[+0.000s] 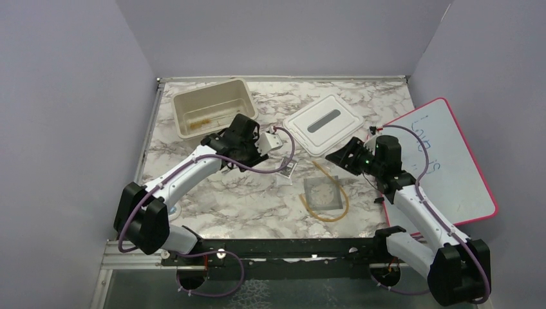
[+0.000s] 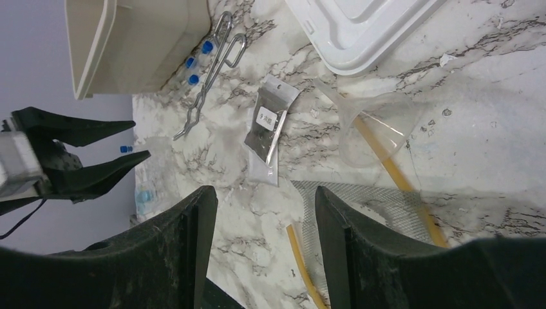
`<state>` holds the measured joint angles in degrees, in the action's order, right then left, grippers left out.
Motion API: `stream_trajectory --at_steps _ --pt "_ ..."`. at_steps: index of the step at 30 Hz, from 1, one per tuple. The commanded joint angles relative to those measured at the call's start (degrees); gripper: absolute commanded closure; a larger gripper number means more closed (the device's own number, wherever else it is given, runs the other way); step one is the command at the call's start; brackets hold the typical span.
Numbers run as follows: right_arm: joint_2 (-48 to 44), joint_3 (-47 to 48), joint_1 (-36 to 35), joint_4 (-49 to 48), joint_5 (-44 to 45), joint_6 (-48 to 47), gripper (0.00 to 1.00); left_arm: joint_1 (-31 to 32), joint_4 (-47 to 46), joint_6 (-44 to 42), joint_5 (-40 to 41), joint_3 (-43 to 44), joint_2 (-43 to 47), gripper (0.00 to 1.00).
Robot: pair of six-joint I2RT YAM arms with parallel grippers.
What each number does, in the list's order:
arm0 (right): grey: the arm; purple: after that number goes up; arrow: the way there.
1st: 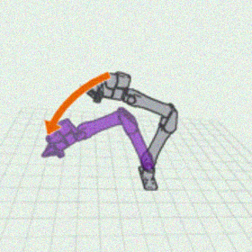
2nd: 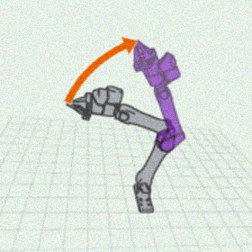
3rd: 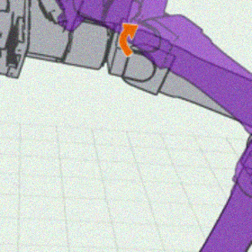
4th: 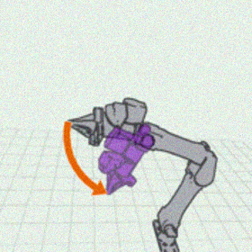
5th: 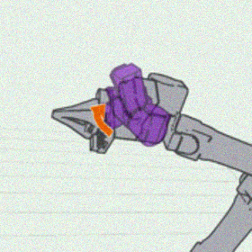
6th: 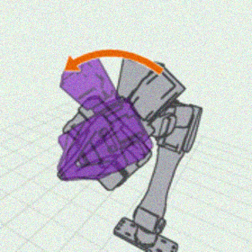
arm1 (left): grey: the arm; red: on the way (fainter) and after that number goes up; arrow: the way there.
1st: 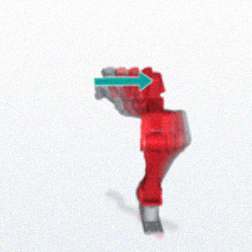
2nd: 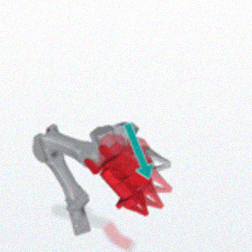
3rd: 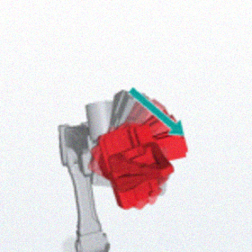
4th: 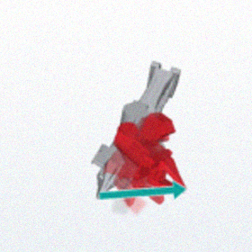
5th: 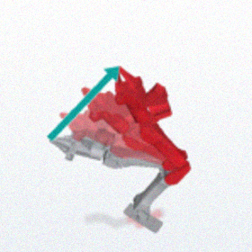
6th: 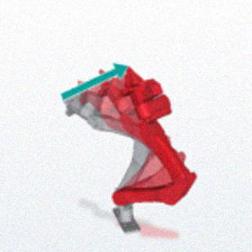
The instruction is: Organize the chemistry lab equipment
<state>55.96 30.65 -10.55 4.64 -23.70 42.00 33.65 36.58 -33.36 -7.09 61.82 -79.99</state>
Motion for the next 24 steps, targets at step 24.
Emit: stream_trajectory --at_steps 24 --pt "0.87 -0.52 -0.27 -3.41 -1.30 -0.96 0.38 -6.50 9.05 -4.23 10.60 1.78 -18.41 0.69"
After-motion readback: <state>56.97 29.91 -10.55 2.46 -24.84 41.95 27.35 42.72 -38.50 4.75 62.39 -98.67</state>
